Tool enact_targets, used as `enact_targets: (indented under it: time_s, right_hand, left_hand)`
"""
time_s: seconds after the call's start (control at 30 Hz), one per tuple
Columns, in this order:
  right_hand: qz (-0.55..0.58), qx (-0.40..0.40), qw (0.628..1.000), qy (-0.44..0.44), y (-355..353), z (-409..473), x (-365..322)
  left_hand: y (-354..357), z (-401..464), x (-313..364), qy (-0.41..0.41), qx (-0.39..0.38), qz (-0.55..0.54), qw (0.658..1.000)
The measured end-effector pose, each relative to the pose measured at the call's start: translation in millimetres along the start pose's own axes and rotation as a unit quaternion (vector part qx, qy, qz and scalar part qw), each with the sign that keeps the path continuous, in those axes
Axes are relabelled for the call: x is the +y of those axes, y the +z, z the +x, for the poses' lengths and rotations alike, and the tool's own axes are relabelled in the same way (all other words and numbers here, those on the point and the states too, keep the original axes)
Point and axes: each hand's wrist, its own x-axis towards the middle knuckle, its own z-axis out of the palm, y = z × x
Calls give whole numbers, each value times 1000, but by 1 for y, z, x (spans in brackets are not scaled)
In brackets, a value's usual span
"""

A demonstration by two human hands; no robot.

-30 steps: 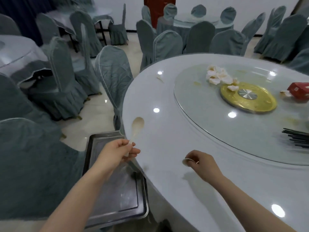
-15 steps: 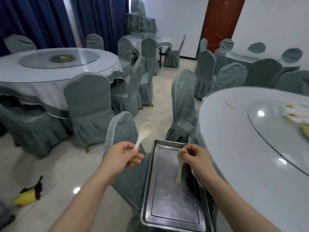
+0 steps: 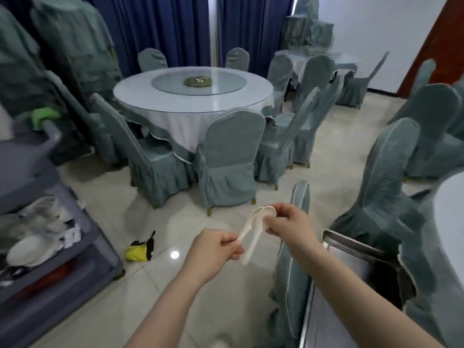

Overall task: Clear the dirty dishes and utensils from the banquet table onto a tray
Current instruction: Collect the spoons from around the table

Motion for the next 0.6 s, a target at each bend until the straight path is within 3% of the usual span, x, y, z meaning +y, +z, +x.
enact_targets:
  time_s: [0.17, 0.33, 0.47, 0.6]
  right_hand:
    - [43, -90, 994, 46, 81, 73, 7]
    - [56, -122, 988, 74, 132, 164, 12]
    - [75, -103, 989, 75, 155, 230, 6]
    - [112, -29, 989, 96, 151, 284, 5]
  left_hand:
    - [-73, 66, -25, 6, -7, 108, 994]
    - [-132, 146, -32, -11, -60, 190, 980]
    - [-162, 214, -25, -13, -89, 198, 976]
    - [-160, 285, -17, -37, -86, 145, 985]
